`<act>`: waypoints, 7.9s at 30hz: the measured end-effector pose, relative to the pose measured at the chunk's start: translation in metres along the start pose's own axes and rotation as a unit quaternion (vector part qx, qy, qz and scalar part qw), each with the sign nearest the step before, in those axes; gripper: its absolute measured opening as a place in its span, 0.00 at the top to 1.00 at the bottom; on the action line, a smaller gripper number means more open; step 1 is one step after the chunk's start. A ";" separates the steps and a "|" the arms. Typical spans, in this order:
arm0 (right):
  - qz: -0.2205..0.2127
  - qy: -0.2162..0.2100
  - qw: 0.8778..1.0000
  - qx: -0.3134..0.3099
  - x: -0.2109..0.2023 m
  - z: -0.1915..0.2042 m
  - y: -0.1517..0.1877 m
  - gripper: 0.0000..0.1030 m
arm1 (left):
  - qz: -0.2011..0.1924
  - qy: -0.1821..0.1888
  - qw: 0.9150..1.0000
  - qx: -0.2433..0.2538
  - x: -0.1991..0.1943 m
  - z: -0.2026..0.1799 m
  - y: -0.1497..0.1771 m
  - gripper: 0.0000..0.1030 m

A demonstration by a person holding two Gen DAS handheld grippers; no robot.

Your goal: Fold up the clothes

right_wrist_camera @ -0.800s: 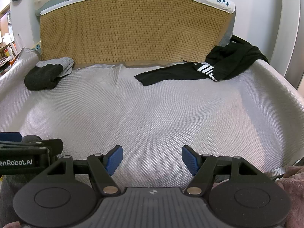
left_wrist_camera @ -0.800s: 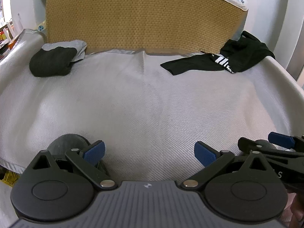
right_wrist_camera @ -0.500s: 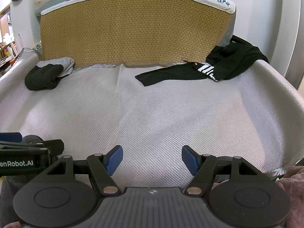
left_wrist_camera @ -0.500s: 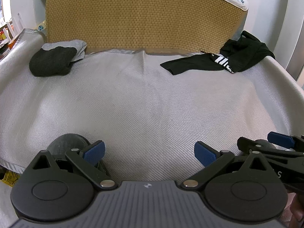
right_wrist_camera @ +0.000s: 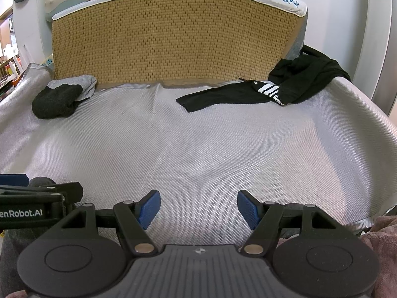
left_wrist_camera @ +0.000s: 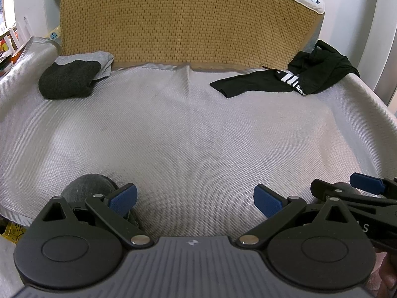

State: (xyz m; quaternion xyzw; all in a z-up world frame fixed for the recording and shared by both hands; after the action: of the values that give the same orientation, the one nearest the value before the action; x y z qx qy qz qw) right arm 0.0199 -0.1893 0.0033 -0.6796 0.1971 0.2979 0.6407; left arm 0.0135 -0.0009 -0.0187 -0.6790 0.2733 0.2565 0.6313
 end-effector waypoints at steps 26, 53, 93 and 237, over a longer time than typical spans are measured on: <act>-0.004 0.000 1.000 0.002 0.005 -0.002 -0.004 0.30 | 0.000 -0.008 1.000 0.005 0.007 0.002 0.000 0.00; -0.016 -0.003 1.000 -0.012 0.032 0.000 -0.019 0.30 | -0.012 -0.019 1.000 0.014 0.028 0.004 -0.022 0.00; -0.029 -0.002 0.999 -0.024 0.083 -0.009 -0.052 0.30 | -0.031 -0.021 0.999 0.023 0.071 0.014 -0.056 0.00; -0.004 0.044 0.990 0.136 0.355 -0.165 -0.118 0.43 | -0.018 0.091 0.988 0.122 0.437 -0.132 -0.194 0.91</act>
State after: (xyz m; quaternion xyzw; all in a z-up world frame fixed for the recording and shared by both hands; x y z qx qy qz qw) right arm 0.3861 -0.3001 -0.1403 -0.5998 0.2612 0.2357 0.7187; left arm 0.4628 -0.1431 -0.1732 -0.6218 0.3469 0.1469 0.6866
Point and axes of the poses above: each gripper's, at about its wrist camera, not at the fingertips, and x roughly the way its jaws point, z to its left, y to its underside, the point moved 2 cm from there along x, roughly the way its jaws point, and after that the axes turned 3 degrees about -z, right-handed, at the moved point
